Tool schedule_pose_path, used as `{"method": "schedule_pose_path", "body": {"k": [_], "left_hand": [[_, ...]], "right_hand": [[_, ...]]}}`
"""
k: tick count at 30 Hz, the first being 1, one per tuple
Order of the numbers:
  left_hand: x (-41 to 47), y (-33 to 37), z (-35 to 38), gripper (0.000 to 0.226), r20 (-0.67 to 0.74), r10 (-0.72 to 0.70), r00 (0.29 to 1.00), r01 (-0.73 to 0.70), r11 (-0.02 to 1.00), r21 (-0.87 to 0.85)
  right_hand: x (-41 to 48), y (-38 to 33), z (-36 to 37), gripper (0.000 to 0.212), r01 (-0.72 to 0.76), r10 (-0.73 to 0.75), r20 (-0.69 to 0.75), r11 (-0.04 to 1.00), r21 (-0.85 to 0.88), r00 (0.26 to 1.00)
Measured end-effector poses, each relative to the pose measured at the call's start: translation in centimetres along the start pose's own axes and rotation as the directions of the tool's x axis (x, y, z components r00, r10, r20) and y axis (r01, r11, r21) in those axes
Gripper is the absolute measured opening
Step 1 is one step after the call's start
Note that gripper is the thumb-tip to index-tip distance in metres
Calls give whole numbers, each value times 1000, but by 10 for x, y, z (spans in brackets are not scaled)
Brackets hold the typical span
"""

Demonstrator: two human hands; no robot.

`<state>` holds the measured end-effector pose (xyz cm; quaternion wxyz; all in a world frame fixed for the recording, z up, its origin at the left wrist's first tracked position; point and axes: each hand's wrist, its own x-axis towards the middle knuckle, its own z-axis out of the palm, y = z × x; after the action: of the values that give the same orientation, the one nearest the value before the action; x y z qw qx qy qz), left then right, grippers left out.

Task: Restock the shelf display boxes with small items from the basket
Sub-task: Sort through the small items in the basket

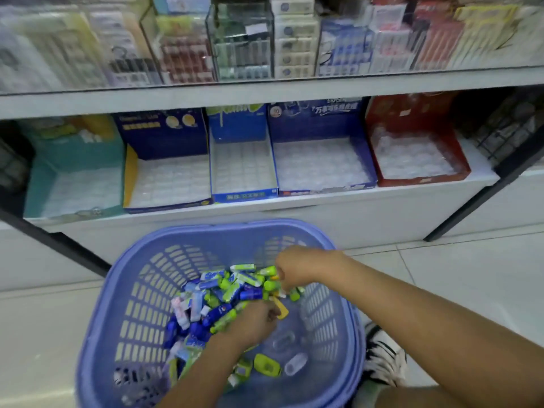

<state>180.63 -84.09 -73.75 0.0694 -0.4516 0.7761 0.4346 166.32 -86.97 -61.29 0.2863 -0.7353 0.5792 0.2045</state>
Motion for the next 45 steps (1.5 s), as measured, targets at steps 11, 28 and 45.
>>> {"method": "schedule_pose_path", "body": {"k": [11,28,45], "left_hand": [[36,-39,40,30,207,13,978,-54,979,196],[52,-37,13,21,367,-87,926,188,950,-249],[8,121,-145,38,-73,4,997,-66,503,-862]], "right_hand": [[55,5,121,33,-299,297,248,954,-32,922],[52,8,50,26,-155,215,270,962,-227,939],[-68,114,-65,39,427,-62,-423,96,899,904]]}}
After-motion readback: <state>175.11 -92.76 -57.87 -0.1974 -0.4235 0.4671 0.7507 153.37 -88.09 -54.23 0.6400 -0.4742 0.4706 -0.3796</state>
